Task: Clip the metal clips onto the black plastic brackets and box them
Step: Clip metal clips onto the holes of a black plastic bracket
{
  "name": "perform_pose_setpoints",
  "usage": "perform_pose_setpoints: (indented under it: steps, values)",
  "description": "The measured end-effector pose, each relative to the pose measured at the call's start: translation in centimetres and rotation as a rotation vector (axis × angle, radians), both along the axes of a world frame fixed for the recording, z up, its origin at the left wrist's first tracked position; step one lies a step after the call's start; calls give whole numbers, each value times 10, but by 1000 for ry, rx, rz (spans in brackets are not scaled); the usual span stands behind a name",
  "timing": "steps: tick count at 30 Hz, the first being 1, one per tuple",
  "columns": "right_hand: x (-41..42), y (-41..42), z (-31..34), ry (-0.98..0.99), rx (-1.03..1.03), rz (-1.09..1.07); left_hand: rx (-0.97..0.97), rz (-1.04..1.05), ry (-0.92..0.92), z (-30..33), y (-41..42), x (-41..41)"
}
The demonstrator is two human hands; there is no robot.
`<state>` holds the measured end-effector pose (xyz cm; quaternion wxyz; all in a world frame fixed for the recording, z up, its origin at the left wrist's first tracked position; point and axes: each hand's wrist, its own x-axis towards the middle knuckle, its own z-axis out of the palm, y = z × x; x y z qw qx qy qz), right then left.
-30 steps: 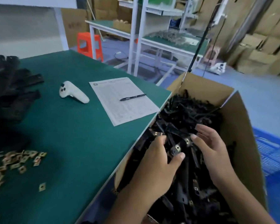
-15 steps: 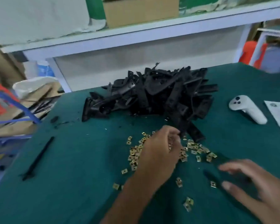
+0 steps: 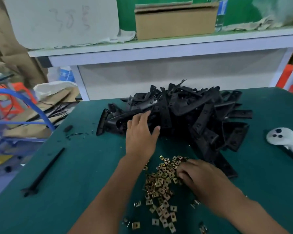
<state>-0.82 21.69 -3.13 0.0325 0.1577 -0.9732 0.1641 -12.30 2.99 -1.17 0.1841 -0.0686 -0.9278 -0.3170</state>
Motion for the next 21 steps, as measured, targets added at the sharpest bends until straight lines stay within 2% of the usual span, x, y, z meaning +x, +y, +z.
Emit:
perform_pose_setpoints:
  steps: [3, 6, 9, 13, 15, 17, 19, 21]
  values:
    - [-3, 2, -7, -42, -24, 13, -20, 44, 40, 3, 9, -16]
    - [-2, 8, -16, -58, -52, 27, 139, 118, 196, 2, 3, -17]
    - [-4, 12, -19, -71, -117, 30, 406, 222, 296, 4, -14, -1]
    - [-8, 16, -21, -82, -190, 11, 826, 285, 316, -1, -37, 33]
    - [-9, 18, -21, -106, -240, -13, 1173, 215, 199, -8, -46, 47]
    - [-8, 16, -19, -127, -307, -31, 1528, 63, -66, -13, -49, 60]
    - [-5, 10, -15, -151, -409, -71, 1716, -127, -321, -16, -47, 68]
    - [-3, 5, -9, -141, -521, -110, 1791, -261, -486, -19, -41, 74]
